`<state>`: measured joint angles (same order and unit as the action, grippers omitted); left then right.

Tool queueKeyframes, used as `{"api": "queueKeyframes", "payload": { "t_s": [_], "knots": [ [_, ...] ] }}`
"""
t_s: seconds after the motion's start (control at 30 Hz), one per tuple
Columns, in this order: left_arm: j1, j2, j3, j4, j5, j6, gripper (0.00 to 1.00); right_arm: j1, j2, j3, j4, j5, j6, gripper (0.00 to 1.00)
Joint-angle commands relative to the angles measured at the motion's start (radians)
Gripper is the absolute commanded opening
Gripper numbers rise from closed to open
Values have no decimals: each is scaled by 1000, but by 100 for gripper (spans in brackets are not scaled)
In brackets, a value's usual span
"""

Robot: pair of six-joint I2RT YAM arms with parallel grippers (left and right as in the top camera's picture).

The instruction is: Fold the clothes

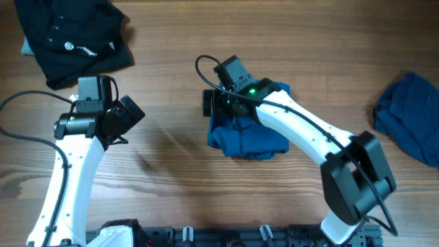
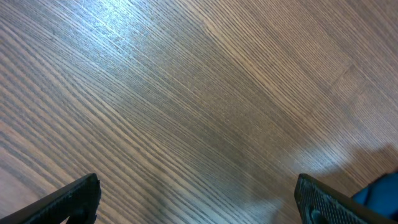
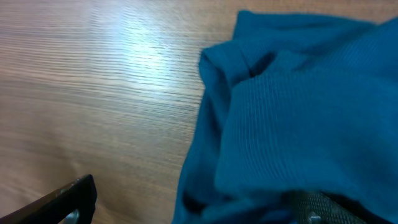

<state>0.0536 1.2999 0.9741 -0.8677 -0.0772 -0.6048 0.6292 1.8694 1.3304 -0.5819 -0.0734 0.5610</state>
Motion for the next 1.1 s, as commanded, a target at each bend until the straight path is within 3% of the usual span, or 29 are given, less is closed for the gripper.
{"api": "queueKeyframes", "payload": {
  "t_s": [0.0,0.3,1.07],
  "knots": [
    [5,10,-8,3,6,-9,100,1,45,16,31,6,44,99],
    [5,10,-8,3,6,-9,100,-1,45,16,208,-127,41,100],
    [5,10,-8,2,6,-9,100,-2,-2,16,286,-235,7,100]
  ]
}}
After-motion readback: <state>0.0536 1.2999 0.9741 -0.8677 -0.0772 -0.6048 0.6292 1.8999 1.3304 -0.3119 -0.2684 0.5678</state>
